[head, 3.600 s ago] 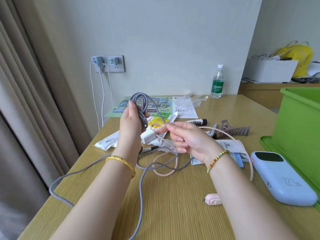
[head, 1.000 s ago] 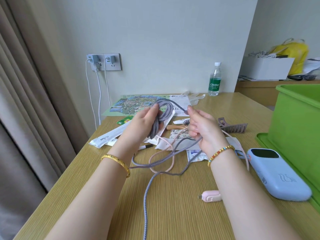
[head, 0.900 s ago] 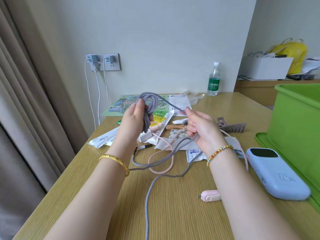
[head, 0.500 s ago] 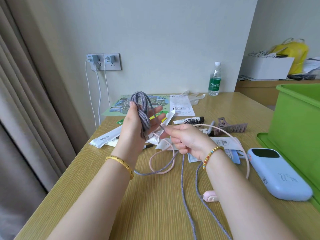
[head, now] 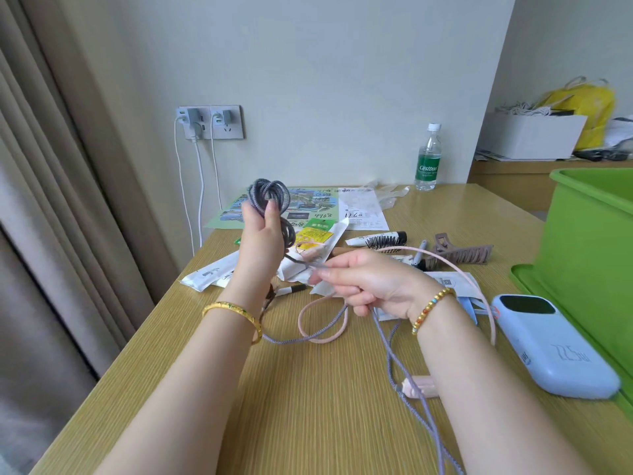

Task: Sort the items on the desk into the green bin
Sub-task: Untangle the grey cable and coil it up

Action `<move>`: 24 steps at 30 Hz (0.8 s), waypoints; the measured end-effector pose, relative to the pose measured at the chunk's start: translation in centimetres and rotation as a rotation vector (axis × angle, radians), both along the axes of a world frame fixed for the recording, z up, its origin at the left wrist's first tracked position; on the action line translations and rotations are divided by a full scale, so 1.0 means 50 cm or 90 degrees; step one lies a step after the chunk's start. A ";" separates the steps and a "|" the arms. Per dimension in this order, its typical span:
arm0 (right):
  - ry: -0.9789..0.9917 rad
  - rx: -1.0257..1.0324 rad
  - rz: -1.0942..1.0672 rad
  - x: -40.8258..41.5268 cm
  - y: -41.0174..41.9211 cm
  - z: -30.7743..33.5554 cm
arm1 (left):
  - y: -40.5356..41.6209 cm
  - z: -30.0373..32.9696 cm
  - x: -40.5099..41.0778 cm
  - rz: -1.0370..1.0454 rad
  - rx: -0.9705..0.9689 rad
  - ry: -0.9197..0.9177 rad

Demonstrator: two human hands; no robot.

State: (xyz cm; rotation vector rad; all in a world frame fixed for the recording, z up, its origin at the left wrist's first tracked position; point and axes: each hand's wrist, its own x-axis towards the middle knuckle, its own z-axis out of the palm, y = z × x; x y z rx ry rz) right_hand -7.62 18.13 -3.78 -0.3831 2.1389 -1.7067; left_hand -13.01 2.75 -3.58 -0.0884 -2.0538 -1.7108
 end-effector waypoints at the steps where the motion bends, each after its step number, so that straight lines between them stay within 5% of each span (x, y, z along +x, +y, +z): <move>1: 0.015 -0.018 -0.006 0.002 0.007 0.005 | -0.004 0.000 -0.004 0.004 -0.023 -0.012; 6: 0.098 -0.067 -0.043 0.003 0.018 0.009 | -0.009 -0.008 -0.010 -0.036 -0.194 -0.060; 10: 0.203 -0.047 -0.217 -0.014 0.008 -0.001 | -0.002 -0.016 0.001 -0.208 -0.372 -0.034; 20: 0.267 -0.068 -0.390 -0.030 0.012 -0.003 | 0.010 -0.010 0.033 -0.498 -0.335 -0.063; 24: 0.272 -0.027 -0.394 -0.031 0.013 -0.003 | 0.010 -0.019 0.028 -0.456 -0.424 -0.060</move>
